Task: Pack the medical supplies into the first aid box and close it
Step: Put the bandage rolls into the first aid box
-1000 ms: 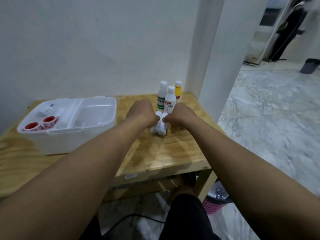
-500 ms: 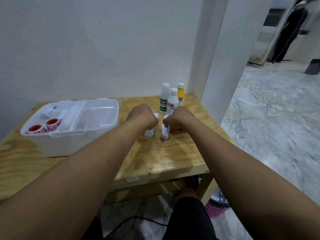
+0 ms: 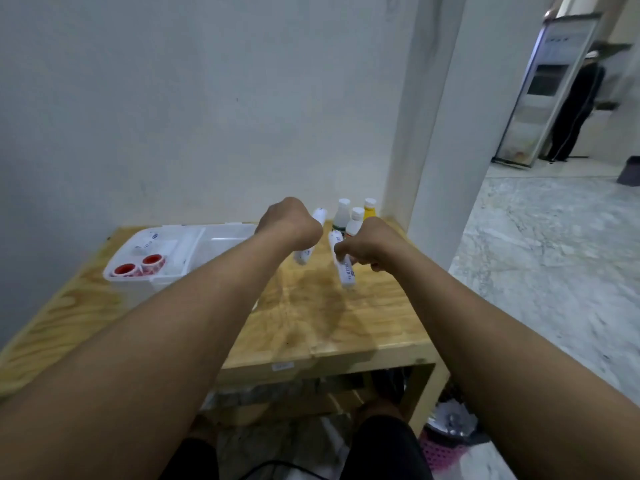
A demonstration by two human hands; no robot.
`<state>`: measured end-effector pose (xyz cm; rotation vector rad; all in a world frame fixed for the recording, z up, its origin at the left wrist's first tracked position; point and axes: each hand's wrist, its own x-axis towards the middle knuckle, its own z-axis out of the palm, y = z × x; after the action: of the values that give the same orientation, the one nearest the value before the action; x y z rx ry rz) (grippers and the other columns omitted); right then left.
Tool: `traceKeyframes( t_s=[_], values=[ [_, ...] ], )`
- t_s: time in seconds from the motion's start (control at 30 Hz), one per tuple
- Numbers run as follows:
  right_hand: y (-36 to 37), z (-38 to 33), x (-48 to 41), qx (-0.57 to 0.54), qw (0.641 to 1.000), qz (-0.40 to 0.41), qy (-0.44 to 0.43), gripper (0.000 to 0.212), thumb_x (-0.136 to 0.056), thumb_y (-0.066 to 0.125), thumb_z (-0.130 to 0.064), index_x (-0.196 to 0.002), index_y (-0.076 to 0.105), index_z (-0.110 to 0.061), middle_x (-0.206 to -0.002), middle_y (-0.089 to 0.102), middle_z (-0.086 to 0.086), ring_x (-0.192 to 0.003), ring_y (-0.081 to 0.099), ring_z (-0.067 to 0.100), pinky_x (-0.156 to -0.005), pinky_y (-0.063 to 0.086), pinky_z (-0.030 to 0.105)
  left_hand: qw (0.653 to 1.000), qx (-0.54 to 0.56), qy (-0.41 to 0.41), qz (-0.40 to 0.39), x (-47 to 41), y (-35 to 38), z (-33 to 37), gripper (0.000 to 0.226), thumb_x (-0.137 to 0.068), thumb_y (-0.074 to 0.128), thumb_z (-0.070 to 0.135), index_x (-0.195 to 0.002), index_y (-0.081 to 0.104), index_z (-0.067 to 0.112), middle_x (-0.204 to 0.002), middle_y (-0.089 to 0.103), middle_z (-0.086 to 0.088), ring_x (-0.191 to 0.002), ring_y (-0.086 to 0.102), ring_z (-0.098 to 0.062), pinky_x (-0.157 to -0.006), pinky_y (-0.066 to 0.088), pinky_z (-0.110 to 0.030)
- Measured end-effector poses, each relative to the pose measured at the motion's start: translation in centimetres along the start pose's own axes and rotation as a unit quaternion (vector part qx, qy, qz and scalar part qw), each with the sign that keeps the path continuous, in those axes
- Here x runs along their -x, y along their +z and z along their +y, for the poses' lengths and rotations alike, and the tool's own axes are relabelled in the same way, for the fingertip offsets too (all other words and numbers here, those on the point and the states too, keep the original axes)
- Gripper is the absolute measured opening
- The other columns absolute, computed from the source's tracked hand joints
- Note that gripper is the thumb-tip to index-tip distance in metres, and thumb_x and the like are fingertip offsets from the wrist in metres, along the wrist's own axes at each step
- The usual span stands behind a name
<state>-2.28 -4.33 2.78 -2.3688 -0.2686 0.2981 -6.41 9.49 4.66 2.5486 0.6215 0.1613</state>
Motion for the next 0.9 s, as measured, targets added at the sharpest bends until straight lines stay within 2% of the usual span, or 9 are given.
traceKeyframes(
  t_s=[0.17,0.23,0.33,0.43,0.5,0.63,0.73,0.83,0.9],
  values=[
    [-1.2,-3.1,1.6,-0.011,1.0,0.006,-0.016,0.022,-0.076,0.072,-0.011,-0.073,0.05,-0.01,-0.058,0.043,0.006,-0.045,0.035,0.018,-0.046,0.028,0.024,0.996,0.079,0.005,0.037,1.2,-4.3,-0.8,0.022,-0.087,0.059,0.021,-0.072,0.049,0.008,-0.072,0.051,-0.007,-0.058,0.047,-0.022,-0.054,0.037,-0.027],
    [-1.2,-4.5,2.0,-0.015,1.0,0.007,-0.026,0.021,-0.077,0.071,-0.011,-0.077,0.05,-0.008,-0.062,0.041,0.007,-0.047,0.035,0.02,-0.047,0.028,0.025,0.994,0.1,0.008,0.052,1.6,-5.9,-1.7,0.023,-0.088,0.062,0.025,-0.084,0.06,0.003,-0.076,0.056,-0.009,-0.061,0.051,-0.024,-0.057,0.042,-0.029],
    [-0.9,-6.4,2.6,-0.02,0.999,0.002,-0.047,0.017,-0.077,0.067,-0.014,-0.082,0.052,-0.008,-0.076,0.047,0.012,-0.06,0.04,0.024,-0.052,0.031,0.028,0.991,0.123,0.007,0.055,1.9,-7.9,-3.4,0.025,-0.086,0.068,0.02,-0.104,0.071,0.002,-0.083,0.061,-0.01,-0.066,0.053,-0.024,-0.062,0.046,-0.031],
    [-0.4,-8.0,2.8,-0.029,0.997,-0.006,-0.071,0.014,-0.079,0.068,-0.016,-0.084,0.062,-0.004,-0.08,0.052,0.012,-0.058,0.039,0.023,-0.052,0.032,0.028,0.99,0.134,0.008,0.052,2.1,-9.2,-5.2,0.028,-0.086,0.067,0.015,-0.109,0.073,0.0,-0.084,0.058,-0.009,-0.071,0.051,-0.025,-0.066,0.045,-0.032],
    [0.1,-9.0,2.6,-0.036,0.995,-0.007,-0.09,0.03,-0.078,0.07,-0.017,-0.096,0.071,0.008,-0.078,0.054,0.011,-0.056,0.038,0.02,-0.051,0.033,0.029,0.99,0.134,-0.003,0.049,2.0,-9.7,-6.4,0.029,-0.088,0.065,0.014,-0.112,0.072,0.0,-0.089,0.058,-0.01,-0.074,0.049,-0.027,-0.067,0.044,-0.033],
    [1.4,-10.5,1.9,-0.031,0.991,-0.004,-0.134,0.033,-0.08,0.072,-0.015,-0.104,0.073,0.008,-0.07,0.045,0.009,-0.053,0.036,0.018,-0.048,0.033,0.027,0.99,0.132,-0.016,0.045,1.9,-10.2,-8.5,0.027,-0.085,0.069,0.017,-0.108,0.074,0.004,-0.091,0.061,-0.009,-0.075,0.05,-0.026,-0.069,0.046,-0.035],
    [2.6,-11.2,1.5,-0.038,0.983,-0.005,-0.177,0.027,-0.083,0.07,-0.012,-0.104,0.071,0.005,-0.082,0.061,0.015,-0.054,0.042,0.016,-0.047,0.035,0.027,0.991,0.125,-0.012,0.049,1.7,-10.2,-10.1,0.028,-0.081,0.075,0.023,-0.105,0.075,0.009,-0.101,0.067,-0.011,-0.078,0.055,-0.023,-0.074,0.054,-0.037],
    [3.9,-11.7,1.2,-0.033,0.972,-0.02,-0.23,0.038,-0.084,0.07,-0.011,-0.122,0.063,-0.009,-0.108,0.067,0.008,-0.073,0.057,0.014,-0.059,0.044,0.027,0.993,0.105,-0.006,0.044,1.6,-10.3,-11.2,0.027,-0.078,0.08,0.027,-0.101,0.078,0.013,-0.107,0.071,-0.011,-0.085,0.062,-0.026,-0.084,0.058,-0.042],
    [4.7,-11.8,0.9,-0.017,0.965,-0.032,-0.26,0.043,-0.085,0.068,-0.008,-0.127,0.062,-0.014,-0.114,0.065,0.004,-0.087,0.062,0.017,-0.072,0.05,0.031,0.995,0.091,0.0,0.037,1.4,-10.3,-11.8,0.024,-0.077,0.081,0.026,-0.1,0.079,0.016,-0.106,0.071,-0.006,-0.093,0.065,-0.026,-0.085,0.057,-0.041]
  ],
)
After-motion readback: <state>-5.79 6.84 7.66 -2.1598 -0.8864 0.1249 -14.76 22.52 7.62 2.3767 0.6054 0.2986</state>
